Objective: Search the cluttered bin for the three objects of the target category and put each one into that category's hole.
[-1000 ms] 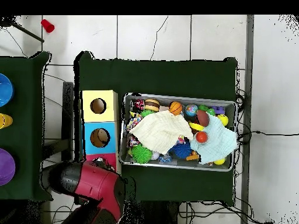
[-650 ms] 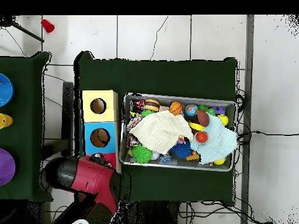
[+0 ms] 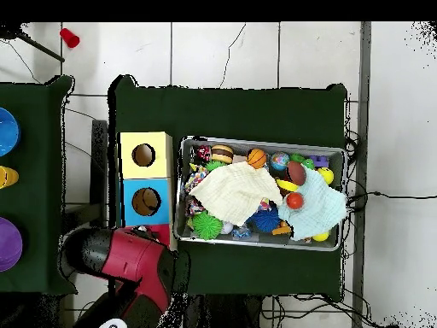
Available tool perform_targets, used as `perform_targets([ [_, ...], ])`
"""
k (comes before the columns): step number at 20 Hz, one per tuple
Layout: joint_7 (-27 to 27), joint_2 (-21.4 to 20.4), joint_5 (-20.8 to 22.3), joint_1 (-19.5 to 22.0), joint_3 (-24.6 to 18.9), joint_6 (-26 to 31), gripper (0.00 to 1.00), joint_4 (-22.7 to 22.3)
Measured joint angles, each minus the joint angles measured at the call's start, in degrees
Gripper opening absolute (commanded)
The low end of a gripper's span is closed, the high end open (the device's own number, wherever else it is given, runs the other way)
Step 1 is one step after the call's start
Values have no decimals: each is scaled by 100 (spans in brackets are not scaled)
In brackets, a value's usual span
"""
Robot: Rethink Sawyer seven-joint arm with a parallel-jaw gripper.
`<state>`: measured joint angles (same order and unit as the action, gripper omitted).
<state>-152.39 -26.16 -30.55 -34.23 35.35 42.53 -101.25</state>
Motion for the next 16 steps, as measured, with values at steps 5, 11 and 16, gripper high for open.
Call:
perform_targets([
  [5, 0, 6, 0, -14, 13, -1, 100, 4],
  [11, 0, 6, -1, -21, 17, 31, 100, 45],
  [16, 0, -34, -1, -35, 36, 178, 100, 123],
])
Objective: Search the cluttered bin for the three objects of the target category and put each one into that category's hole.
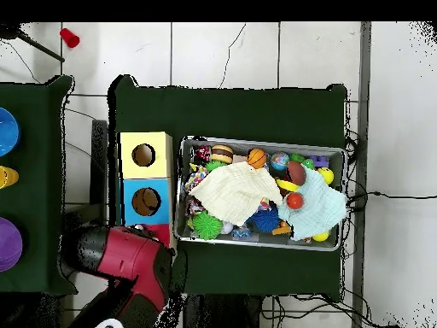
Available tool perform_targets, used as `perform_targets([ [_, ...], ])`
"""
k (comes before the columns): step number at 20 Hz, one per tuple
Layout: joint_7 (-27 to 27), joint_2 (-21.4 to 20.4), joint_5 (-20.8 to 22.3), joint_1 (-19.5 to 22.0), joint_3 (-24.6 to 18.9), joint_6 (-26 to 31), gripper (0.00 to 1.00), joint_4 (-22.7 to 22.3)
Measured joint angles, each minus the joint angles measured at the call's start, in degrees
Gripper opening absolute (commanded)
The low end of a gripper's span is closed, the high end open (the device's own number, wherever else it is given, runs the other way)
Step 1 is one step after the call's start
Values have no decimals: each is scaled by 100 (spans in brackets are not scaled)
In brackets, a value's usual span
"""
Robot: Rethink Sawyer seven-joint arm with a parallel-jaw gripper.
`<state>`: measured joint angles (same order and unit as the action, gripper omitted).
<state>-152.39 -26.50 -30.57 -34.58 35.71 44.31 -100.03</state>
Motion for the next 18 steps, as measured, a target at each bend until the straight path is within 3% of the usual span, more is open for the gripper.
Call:
perform_targets([
  [18, 0, -176, -183, -42, 84, 312, 100, 316],
])
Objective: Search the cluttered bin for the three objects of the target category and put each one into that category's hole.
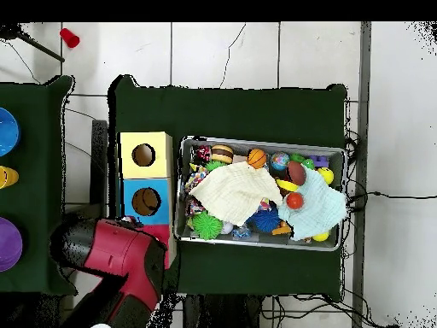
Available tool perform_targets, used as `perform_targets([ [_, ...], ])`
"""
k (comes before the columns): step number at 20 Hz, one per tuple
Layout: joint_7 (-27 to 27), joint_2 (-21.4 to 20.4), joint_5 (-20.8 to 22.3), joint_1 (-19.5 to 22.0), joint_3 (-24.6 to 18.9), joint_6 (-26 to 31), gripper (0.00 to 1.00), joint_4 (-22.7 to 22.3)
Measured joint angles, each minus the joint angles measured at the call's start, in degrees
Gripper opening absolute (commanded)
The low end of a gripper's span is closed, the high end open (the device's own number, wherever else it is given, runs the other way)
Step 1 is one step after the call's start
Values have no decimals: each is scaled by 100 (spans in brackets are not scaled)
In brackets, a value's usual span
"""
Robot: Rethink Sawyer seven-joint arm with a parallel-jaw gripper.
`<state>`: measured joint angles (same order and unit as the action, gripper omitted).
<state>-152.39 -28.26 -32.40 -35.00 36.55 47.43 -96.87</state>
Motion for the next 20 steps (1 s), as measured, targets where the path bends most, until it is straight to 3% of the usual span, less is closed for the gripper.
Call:
perform_targets([
  [4, 0, 10, -19, -24, 0, 1, 100, 1],
  [5, 0, 14, -20, -33, 0, 1, 0, 1],
  [20, -1, 77, -20, -110, 0, 8, 0, 1],
])
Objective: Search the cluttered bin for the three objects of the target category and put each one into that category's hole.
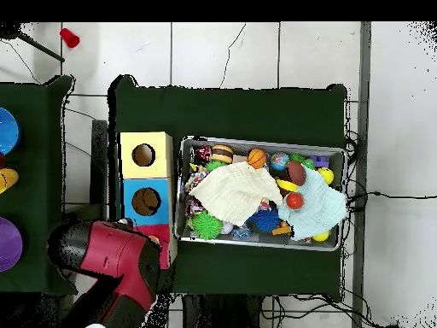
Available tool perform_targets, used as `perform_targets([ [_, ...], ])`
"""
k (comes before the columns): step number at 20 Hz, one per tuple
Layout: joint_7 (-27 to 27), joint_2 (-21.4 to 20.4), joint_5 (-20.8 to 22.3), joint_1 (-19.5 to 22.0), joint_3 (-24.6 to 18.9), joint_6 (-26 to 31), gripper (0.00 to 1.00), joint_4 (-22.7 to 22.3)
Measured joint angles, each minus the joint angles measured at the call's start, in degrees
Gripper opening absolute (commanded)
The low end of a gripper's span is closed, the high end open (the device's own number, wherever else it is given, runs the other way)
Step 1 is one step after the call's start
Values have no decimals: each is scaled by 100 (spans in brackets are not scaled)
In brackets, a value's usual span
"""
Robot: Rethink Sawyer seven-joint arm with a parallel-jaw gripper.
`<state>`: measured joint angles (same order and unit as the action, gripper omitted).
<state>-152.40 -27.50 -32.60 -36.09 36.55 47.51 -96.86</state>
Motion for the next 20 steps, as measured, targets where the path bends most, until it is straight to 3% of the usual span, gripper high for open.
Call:
perform_targets([
  [20, 0, 252, -69, 57, -78, 31, 0, 2],
])
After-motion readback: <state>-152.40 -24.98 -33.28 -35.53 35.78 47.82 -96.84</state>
